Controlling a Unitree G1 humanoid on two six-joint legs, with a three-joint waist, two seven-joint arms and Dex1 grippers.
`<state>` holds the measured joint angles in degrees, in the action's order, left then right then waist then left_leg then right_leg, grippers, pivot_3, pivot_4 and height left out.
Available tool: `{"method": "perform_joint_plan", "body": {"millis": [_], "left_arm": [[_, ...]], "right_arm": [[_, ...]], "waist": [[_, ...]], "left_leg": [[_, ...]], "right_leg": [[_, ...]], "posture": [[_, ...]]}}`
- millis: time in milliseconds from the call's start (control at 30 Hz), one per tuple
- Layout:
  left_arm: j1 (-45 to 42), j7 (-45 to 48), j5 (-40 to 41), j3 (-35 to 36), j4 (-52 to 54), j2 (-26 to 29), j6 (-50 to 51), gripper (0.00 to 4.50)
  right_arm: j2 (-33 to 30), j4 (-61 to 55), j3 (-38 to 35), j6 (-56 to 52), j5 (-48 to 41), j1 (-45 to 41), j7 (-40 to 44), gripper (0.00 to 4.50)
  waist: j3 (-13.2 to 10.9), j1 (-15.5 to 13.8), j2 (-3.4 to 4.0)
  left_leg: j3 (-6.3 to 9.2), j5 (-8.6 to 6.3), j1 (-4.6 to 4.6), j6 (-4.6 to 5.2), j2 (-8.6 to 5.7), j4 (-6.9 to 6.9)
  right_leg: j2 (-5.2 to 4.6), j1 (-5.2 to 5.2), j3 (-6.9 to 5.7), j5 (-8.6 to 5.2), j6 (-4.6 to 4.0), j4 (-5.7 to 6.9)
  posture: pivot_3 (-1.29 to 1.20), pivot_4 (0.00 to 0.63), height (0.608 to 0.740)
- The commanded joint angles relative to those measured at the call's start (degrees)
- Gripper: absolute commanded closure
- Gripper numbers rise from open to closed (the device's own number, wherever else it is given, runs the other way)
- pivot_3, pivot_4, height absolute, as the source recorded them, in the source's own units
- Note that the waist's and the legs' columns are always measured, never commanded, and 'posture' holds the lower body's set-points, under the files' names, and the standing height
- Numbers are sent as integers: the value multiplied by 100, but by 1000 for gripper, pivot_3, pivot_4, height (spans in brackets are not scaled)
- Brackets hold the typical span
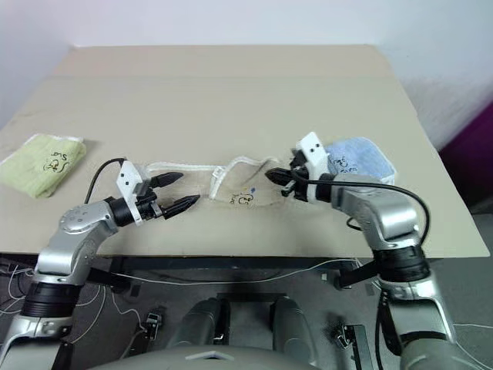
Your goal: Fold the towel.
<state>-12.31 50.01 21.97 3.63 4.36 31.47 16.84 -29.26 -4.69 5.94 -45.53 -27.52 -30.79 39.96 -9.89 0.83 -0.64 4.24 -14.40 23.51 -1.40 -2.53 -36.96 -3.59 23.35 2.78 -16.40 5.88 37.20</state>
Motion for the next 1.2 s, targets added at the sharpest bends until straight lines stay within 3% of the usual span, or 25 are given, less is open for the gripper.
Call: {"method": "perform_joint_plan", "body": {"millis": [33, 333, 633, 933, 1100, 1200], "left_arm": [[41, -28, 80, 169, 168, 55, -72, 340], [478, -282, 167, 324, 669, 45, 77, 340], [1075, -794, 641, 738, 1446, -142, 446, 340], [2127, -2284, 2083, 1578, 2890, -1018, 1353, 340], [2612, -3577, 2901, 1919, 3212, -1659, 1820, 340], [2721, -4436, 3698, 2117, 3215, -2153, 1917, 2]], "right_arm": [[363, 735, 292, 665, 465, -435, 45, 4461], [1222, 2685, 640, 1842, 1258, -1080, 249, 4461], [1188, 2262, 747, 2231, 1591, -622, 506, 4461], [904, 951, -40, 2254, 930, -935, 917, 4461], [657, 953, -245, 2289, 818, -1114, 1104, 4461], [611, 1168, -268, 2398, 876, -1178, 1132, 4500]], "waist": [[0, -4, 0], [-1, 8, 1], [1, 14, 3], [-2, 10, 5], [-1, -3, 4], [-1, -6, 3]], "left_leg": [[0, 0, 0, 0, -1, -1], [0, 1, 0, -2, -1, 5], [1, 0, -3, -3, -2, 6], [3, 0, -2, -4, -1, 8], [6, 0, -3, -4, -1, 5], [6, 0, -4, -4, -1, 3]], "right_leg": [[-1, 0, -1, 0, 0, 0], [0, 5, 0, 0, 0, 2], [0, 3, 0, 0, -1, 2], [-2, 3, 4, 0, -1, 1], [-3, -3, 3, 0, -1, -1], [-2, -4, 3, 0, -1, 0]], "posture": [[0, 150, 740], [0, 150, 740], [0, 150, 740], [0, 150, 740], [0, 150, 740], [0, 150, 740]]}}
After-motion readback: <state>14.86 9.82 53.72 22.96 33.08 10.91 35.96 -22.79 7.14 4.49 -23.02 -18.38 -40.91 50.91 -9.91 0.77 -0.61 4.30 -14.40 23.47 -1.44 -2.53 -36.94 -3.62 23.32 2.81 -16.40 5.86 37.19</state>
